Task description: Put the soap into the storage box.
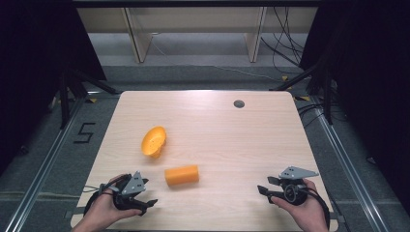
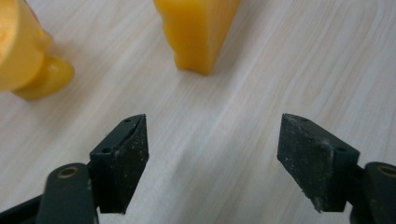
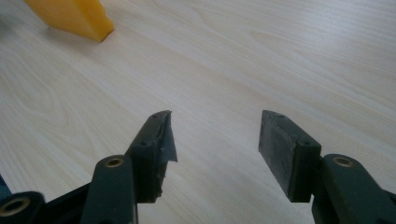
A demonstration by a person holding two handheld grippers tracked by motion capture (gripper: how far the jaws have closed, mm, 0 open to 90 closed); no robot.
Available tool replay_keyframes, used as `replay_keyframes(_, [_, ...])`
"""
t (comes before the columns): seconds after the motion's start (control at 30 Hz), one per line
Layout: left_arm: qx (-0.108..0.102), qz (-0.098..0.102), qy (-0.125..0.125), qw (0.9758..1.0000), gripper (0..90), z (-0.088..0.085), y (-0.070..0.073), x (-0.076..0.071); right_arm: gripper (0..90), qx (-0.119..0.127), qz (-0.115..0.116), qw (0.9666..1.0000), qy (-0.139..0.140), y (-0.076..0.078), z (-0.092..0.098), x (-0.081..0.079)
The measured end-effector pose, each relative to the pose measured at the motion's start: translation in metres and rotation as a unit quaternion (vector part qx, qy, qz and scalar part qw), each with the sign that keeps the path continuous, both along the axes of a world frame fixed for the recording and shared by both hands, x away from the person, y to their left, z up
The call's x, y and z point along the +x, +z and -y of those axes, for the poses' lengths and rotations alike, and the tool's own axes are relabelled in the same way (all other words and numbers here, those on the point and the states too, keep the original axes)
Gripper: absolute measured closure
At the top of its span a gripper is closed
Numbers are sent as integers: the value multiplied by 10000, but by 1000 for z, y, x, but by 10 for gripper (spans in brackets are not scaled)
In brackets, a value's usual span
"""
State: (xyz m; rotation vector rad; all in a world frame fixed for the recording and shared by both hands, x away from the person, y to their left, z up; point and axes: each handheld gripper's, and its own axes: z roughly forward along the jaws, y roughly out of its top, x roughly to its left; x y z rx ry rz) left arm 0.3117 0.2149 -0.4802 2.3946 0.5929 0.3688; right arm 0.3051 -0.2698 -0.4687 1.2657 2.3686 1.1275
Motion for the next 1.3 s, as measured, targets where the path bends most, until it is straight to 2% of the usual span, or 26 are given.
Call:
replay_keyframes(0.1, [15, -92, -77, 9999, 274, 5, 9, 4, 448, -53, 82, 9999, 48, 0, 0, 1])
replay_keyframes(0.17, [173, -10, -85, 9998, 276, 9, 15, 8, 448, -26, 109, 9999, 29, 0, -1, 1])
replay_keyframes(0.3, [297, -98, -215, 9993, 274, 17, 24, 15, 448, -48, 79, 10000, 26, 0, 0, 1])
replay_keyframes(0.33, [403, -249, -290, 9985, 268, 23, 27, 20, 448, -16, 20, 10000, 17, 0, 0, 0])
replay_keyframes(0.37, [403, -249, -290, 9985, 268, 23, 27, 20, 448, -14, 33, 10000, 20, 0, 0, 1])
replay_keyframes(0.47, [605, -317, -405, 9968, 267, 34, 28, 27, 448, -38, 33, 10000, 16, 0, 0, 0])
replay_keyframes(0.5, [657, -411, -463, 9959, 267, 39, 28, 29, 448, -35, 50, 10000, -2, 0, 0, 0])
replay_keyframes(0.57, [873, -377, -597, 9937, 275, 46, 32, 34, 448, -38, 48, 10000, 0, 0, 0, 0])
replay_keyframes(0.6, [873, -377, -597, 9937, 276, 46, 32, 34, 448, -38, 48, 10000, 0, 0, 0, 0])
replay_keyframes(0.63, [978, -430, -677, 9920, 275, 52, 35, 39, 449, -87, 45, 10000, -7, 1, 0, 0])
replay_keyframes(0.67, [1020, -530, -659, 9912, 275, 54, 36, 41, 448, -89, 53, 9999, 0, 1, 1, 0])
replay_keyframes(0.7, [1020, -530, -659, 9912, 276, 54, 36, 41, 448, 7, -51, 10000, -45, 0, -1, -1])
replay_keyframes(0.73, [1127, -637, -668, 9893, 276, 56, 37, 45, 448, 7, -51, 10000, -45, 0, -1, -1])
replay_keyframes(0.77, [1349, -710, -717, 9857, 282, 60, 40, 51, 449, -43, 43, 10000, 8, 0, 0, 0])
replay_keyframes(0.8, [1425, -727, -721, 9845, 293, 63, 40, 53, 448, -44, 49, 10000, 9, 0, 0, 0])
replay_keyframes(0.83, [1425, -727, -721, 9845, 299, 63, 40, 53, 448, -44, 49, 10000, 9, 0, 0, 0])
replay_keyframes(0.87, [1564, -784, -807, 9813, 299, 65, 42, 57, 449, -40, 48, 10000, 5, 0, 0, 0])
replay_keyframes(0.93, [1574, -824, -804, 9808, 305, 70, 43, 61, 448, -4, -62, 10000, -57, 1, -1, -2])
replay_keyframes(0.97, [1620, -868, -868, 9791, 308, 74, 45, 64, 449, -97, 52, 9999, 7, 0, 1, 0])
replay_keyframes(1.03, [1624, -927, -840, 9788, 308, 77, 46, 65, 448, -82, 44, 10000, 9, 0, 1, 0])
replay_keyframes(1.13, [1801, -1015, -889, 9744, 301, 85, 47, 69, 448, -97, 65, 9999, 34, 0, 1, 0])
replay_keyframes(1.17, [1888, -1056, -911, 9721, 299, 90, 47, 71, 448, -98, 63, 9999, 34, 0, 1, 0])
replay_keyframes(1.2, [1888, -1056, -911, 9721, 300, 90, 47, 71, 448, -84, 73, 9999, 38, 0, 1, 0])
replay_keyframes(1.23, [1999, -1036, -995, 9692, 300, 95, 46, 73, 448, -75, 57, 10000, 25, 0, 0, 0])
replay_keyframes(1.27, [1999, -1036, -995, 9692, 300, 95, 46, 73, 448, -75, 57, 10000, 25, 0, 0, 0])
replay_keyframes(1.3, [2023, -1078, -1018, 9680, 300, 99, 45, 74, 449, -66, 59, 10000, 29, 0, 0, 0])
